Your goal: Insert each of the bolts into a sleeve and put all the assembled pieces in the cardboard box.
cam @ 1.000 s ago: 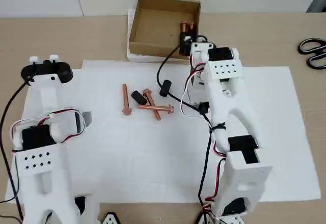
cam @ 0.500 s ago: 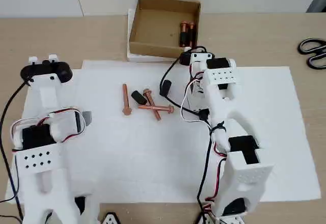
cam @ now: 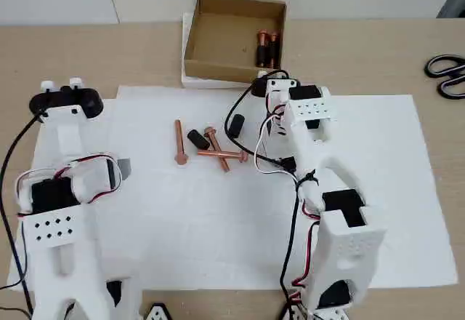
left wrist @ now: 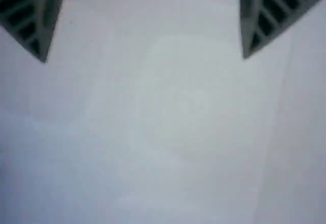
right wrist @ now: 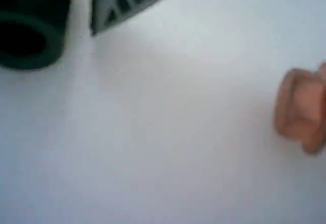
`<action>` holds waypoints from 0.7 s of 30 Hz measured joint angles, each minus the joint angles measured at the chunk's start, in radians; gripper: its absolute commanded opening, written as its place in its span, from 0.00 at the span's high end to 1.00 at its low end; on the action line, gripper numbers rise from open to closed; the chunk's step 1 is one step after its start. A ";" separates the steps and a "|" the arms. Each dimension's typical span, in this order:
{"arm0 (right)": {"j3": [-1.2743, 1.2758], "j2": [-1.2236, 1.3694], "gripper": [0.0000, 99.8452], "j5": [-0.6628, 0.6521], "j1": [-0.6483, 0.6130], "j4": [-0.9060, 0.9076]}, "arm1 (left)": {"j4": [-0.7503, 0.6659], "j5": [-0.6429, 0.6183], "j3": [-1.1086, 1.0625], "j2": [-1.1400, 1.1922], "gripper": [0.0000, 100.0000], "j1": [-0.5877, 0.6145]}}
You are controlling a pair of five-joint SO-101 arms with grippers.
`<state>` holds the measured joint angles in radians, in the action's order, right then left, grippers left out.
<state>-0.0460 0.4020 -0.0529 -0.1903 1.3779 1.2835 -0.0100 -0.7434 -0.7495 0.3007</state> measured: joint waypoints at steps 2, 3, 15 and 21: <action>0.000 0.000 0.84 0.000 -0.002 0.000 | 0.000 0.000 0.000 0.000 0.77 0.000; 0.000 0.000 0.84 0.000 -0.002 0.000 | 0.000 0.000 0.000 0.000 0.77 0.000; 0.000 0.008 0.96 0.002 0.005 -0.011 | 0.000 0.000 0.000 0.000 0.77 0.000; 0.000 0.008 1.00 -0.018 0.012 -0.014 | 0.000 0.000 0.000 0.000 0.77 0.000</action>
<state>-0.0460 0.4097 -0.0713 -0.1780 1.3640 1.2835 -0.0100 -0.7434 -0.7495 0.3007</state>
